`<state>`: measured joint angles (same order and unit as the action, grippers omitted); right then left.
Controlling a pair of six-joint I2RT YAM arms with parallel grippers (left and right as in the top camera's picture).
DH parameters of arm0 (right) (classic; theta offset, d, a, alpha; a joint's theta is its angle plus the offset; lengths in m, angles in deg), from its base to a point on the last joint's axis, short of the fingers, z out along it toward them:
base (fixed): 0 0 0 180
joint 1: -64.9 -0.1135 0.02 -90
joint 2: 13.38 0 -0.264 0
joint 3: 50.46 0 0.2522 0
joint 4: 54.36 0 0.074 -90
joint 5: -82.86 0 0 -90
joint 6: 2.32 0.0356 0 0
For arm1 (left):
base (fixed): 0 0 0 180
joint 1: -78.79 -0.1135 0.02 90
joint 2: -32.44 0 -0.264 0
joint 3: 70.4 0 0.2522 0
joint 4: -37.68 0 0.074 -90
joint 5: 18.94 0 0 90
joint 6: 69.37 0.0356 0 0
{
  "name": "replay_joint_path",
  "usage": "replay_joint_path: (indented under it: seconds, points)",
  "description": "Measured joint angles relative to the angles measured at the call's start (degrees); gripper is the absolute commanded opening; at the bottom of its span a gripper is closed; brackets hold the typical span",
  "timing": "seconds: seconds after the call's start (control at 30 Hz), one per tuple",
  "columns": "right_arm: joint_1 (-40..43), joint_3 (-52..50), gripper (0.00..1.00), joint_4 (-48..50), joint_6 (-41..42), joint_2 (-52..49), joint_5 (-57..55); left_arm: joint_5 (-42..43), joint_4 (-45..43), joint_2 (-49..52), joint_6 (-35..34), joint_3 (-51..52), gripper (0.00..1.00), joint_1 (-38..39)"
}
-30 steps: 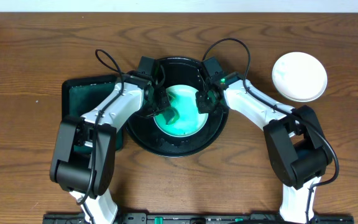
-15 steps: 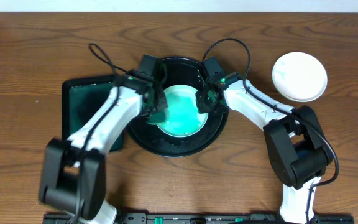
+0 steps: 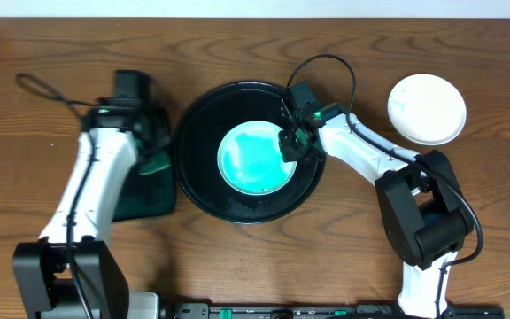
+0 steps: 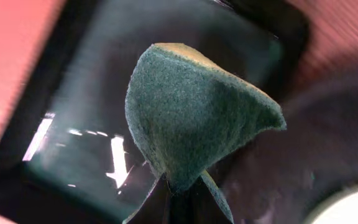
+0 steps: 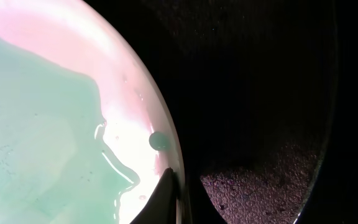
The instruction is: Clean dirty plates on tray and stack at the side
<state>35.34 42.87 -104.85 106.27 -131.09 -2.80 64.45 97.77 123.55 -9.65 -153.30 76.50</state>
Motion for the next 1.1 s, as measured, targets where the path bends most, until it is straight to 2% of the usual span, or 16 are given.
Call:
replay_joint_path:
  seconds: [0.27,0.33,0.43,0.47,0.57,0.67,0.8,0.87,1.1]
  points:
    - [0.0,0.6,0.01,-0.7,-2.6,0.0,-0.2,0.2,0.2,1.6,1.4,0.1,0.08,-5.9]
    - [0.0,0.8,0.01,-1.0,-3.4,0.1,-0.3,0.2,0.1,3.6,1.7,0.2,0.15,-6.1]
    - [-0.1,0.9,0.01,-1.7,-5.2,1.0,-0.2,0.3,0.1,8.0,2.4,0.4,0.38,-6.2]
    - [-0.3,0.9,0.01,-1.9,-5.8,1.6,-0.3,0.3,0.0,9.4,2.4,0.4,0.43,-6.2]
    - [-1.4,0.9,0.01,-2.6,-8.1,4.5,-1.2,0.3,-0.1,13.3,2.1,0.5,0.49,-6.2]
    - [-2.3,0.9,0.01,-2.8,-10.7,7.8,-2.5,0.3,0.0,15.5,2.2,0.6,0.61,-6.2]
    - [-2.4,0.9,0.01,-2.9,-14.0,12.0,-6.4,0.3,0.0,16.1,2.2,0.7,0.69,-6.2]
    - [-2.4,0.9,0.01,-2.9,-15.5,13.9,-9.6,0.3,0.0,16.1,2.1,0.7,0.78,-6.2]
    - [-2.5,0.9,0.01,-2.1,-20.1,17.7,-17.1,0.4,0.0,16.1,2.0,0.7,0.79,-6.2]
